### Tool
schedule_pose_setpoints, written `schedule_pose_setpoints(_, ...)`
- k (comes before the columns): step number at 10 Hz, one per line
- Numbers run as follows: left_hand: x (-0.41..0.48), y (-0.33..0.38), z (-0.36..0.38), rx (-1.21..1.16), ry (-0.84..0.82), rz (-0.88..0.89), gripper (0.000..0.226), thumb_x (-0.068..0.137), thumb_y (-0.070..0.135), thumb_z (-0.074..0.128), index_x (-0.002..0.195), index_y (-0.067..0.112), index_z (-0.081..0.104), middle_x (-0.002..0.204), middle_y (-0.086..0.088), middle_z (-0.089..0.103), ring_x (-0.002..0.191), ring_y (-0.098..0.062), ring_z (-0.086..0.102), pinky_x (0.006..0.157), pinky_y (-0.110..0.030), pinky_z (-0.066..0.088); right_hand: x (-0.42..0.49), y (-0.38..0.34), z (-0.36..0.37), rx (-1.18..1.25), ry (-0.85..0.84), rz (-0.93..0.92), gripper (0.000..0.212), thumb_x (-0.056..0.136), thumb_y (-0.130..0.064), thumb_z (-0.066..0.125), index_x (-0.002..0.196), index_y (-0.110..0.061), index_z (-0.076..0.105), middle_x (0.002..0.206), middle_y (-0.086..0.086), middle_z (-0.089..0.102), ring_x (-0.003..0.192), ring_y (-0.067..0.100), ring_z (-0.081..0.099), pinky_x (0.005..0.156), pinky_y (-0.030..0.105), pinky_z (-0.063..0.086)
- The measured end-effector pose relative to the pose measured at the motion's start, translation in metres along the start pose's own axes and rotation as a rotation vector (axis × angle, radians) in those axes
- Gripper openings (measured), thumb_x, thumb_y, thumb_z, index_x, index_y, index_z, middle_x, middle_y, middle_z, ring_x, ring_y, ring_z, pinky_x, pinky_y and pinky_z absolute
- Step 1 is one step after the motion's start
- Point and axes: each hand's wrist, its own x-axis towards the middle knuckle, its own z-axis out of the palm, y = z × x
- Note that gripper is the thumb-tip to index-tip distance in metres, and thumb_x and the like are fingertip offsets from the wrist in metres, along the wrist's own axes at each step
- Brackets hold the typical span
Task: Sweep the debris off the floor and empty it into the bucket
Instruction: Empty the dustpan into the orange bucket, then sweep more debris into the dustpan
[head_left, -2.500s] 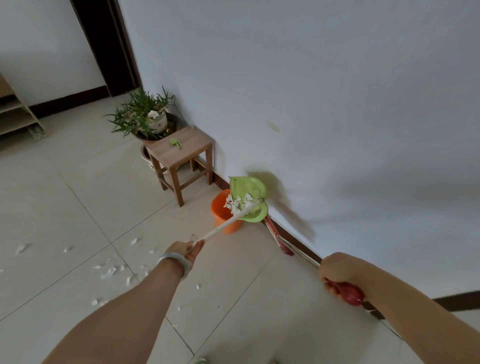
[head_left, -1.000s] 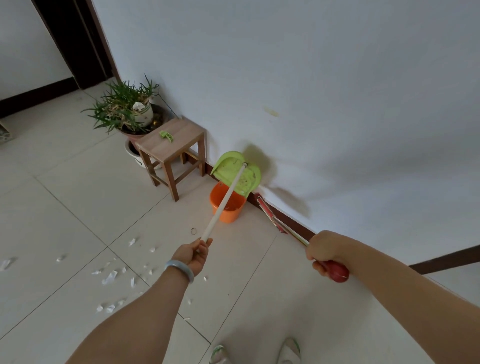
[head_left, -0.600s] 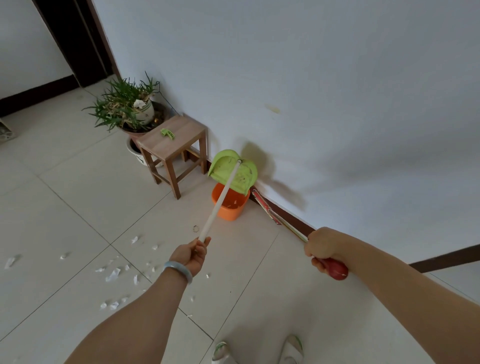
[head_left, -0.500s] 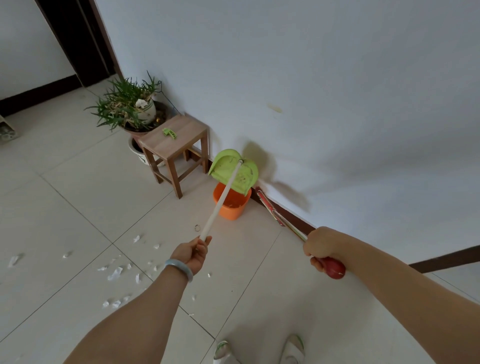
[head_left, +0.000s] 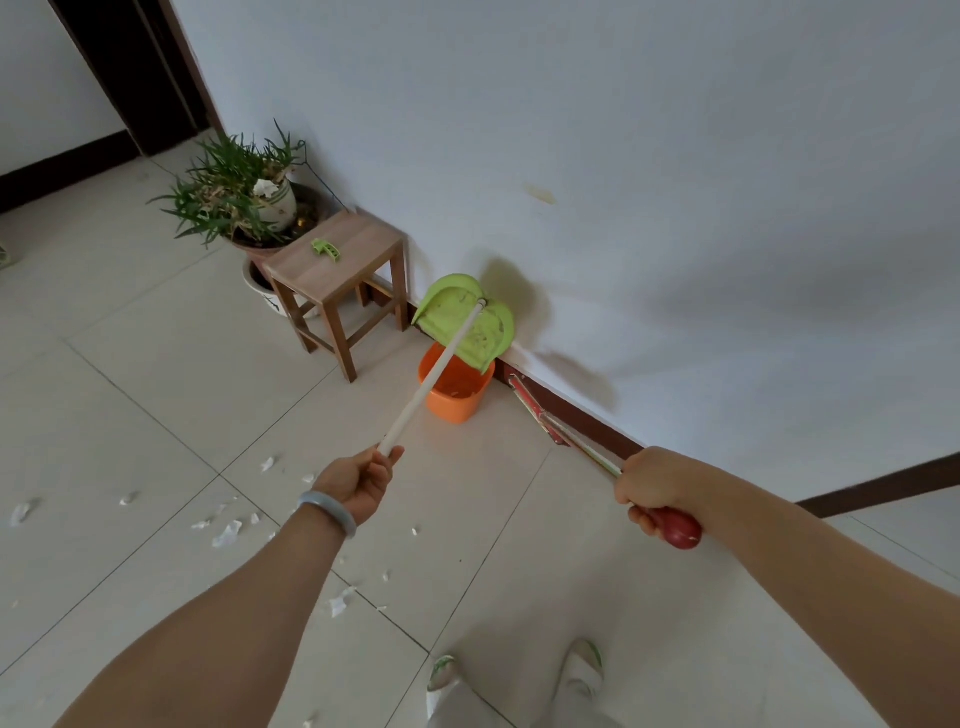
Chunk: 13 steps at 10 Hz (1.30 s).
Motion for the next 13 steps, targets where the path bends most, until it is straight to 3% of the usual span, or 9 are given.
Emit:
schedule_pose_setpoints(2, -0.025, 0.017, 0.008, 0.173, -0.013, 0.028, 0.023, 0.102, 0.005, 0.031, 0.106, -0.007, 0.05, 0.098, -0.021, 0.057, 0.04, -0.002, 0.054, 0.038, -0.008, 0.045, 0.012, 0.02, 0.004, -0.015, 0.022, 0.066, 0.013, 0.088, 0.0, 0.04, 0.08, -0.007, 0.048, 0.043, 0.007, 0.056, 0.022, 0.012, 0.045, 0.038, 0.012, 0.038)
schedule_pose_setpoints(3, -0.038, 0.033, 0.009, 0.274, -0.003, 0.044, 0.023, 0.1, 0.004, 0.036, 0.117, -0.005, 0.049, 0.099, -0.021, 0.058, 0.044, -0.002, 0.056, 0.038, -0.009, 0.046, 0.027, 0.029, 0.009, 0.001, 0.025, 0.114, 0.011, 0.088, 0.0, 0.042, 0.085, -0.007, 0.049, 0.061, 0.011, 0.058, 0.025, 0.013, 0.047, 0.042, 0.018, 0.041)
schedule_pose_setpoints(5, -0.088, 0.066, 0.002, 0.447, 0.027, 0.092, 0.023, 0.098, 0.003, 0.038, 0.115, -0.006, 0.052, 0.096, -0.022, 0.063, 0.049, -0.003, 0.059, 0.041, -0.01, 0.049, 0.056, 0.046, 0.026, 0.011, -0.034, 0.154, 0.01, 0.089, -0.002, 0.046, 0.088, -0.011, 0.05, 0.073, 0.01, 0.057, 0.049, 0.013, 0.052, 0.06, 0.028, 0.045)
schedule_pose_setpoints(6, -0.126, 0.072, -0.004, 0.539, 0.102, 0.154, 0.02, 0.098, 0.002, 0.039, 0.104, -0.005, 0.057, 0.079, -0.021, 0.07, 0.046, -0.004, 0.06, 0.04, -0.01, 0.048, 0.072, 0.054, 0.04, -0.001, -0.102, 0.147, 0.008, 0.088, 0.0, 0.047, 0.089, -0.005, 0.053, 0.054, 0.009, 0.054, 0.044, 0.014, 0.048, 0.053, 0.027, 0.04)
schedule_pose_setpoints(7, -0.168, 0.065, -0.013, 0.651, 0.193, 0.217, 0.02, 0.098, 0.001, 0.039, 0.106, -0.004, 0.057, 0.088, -0.022, 0.066, 0.045, -0.004, 0.061, 0.039, -0.01, 0.047, 0.094, 0.062, 0.056, -0.021, -0.176, 0.142, 0.007, 0.086, 0.0, 0.05, 0.082, -0.005, 0.053, 0.049, 0.01, 0.052, 0.037, 0.016, 0.048, 0.047, 0.023, 0.039)
schedule_pose_setpoints(10, -0.222, -0.003, -0.071, 0.811, 0.612, 0.248, 0.028, 0.095, -0.004, 0.047, 0.121, -0.006, 0.055, 0.084, -0.017, 0.063, 0.045, -0.004, 0.065, 0.043, -0.012, 0.05, 0.127, 0.058, 0.122, -0.27, -0.334, 0.022, 0.015, 0.081, -0.001, 0.051, 0.094, 0.005, 0.055, 0.065, 0.021, 0.05, 0.046, 0.023, 0.048, 0.05, 0.027, 0.037)
schedule_pose_setpoints(11, -0.218, -0.031, -0.096, 0.869, 0.766, 0.202, 0.029, 0.094, -0.007, 0.046, 0.122, -0.011, 0.054, 0.07, -0.014, 0.065, 0.04, -0.006, 0.064, 0.045, -0.017, 0.055, 0.114, 0.055, 0.14, -0.318, -0.338, 0.026, 0.005, 0.079, 0.001, 0.046, 0.082, 0.0, 0.051, 0.06, 0.02, 0.046, 0.045, 0.023, 0.044, 0.046, 0.025, 0.035)
schedule_pose_setpoints(12, -0.216, -0.052, -0.121, 0.969, 0.904, 0.145, 0.031, 0.094, -0.002, 0.046, 0.123, -0.008, 0.055, 0.094, -0.016, 0.068, 0.055, -0.014, 0.064, 0.063, -0.024, 0.057, 0.095, 0.049, 0.163, -0.264, -0.345, 0.045, 0.009, 0.082, 0.003, 0.045, 0.086, -0.004, 0.049, 0.065, 0.016, 0.047, 0.048, 0.019, 0.044, 0.037, 0.016, 0.037)
schedule_pose_setpoints(13, -0.226, -0.061, -0.146, 1.034, 1.035, 0.079, 0.033, 0.094, -0.002, 0.046, 0.125, -0.005, 0.056, 0.122, -0.02, 0.062, 0.088, -0.027, 0.065, 0.074, -0.031, 0.057, 0.074, 0.038, 0.194, -0.26, -0.367, 0.045, 0.019, 0.082, 0.003, 0.047, 0.099, -0.003, 0.047, 0.083, 0.018, 0.051, 0.058, 0.022, 0.047, 0.038, 0.018, 0.038)
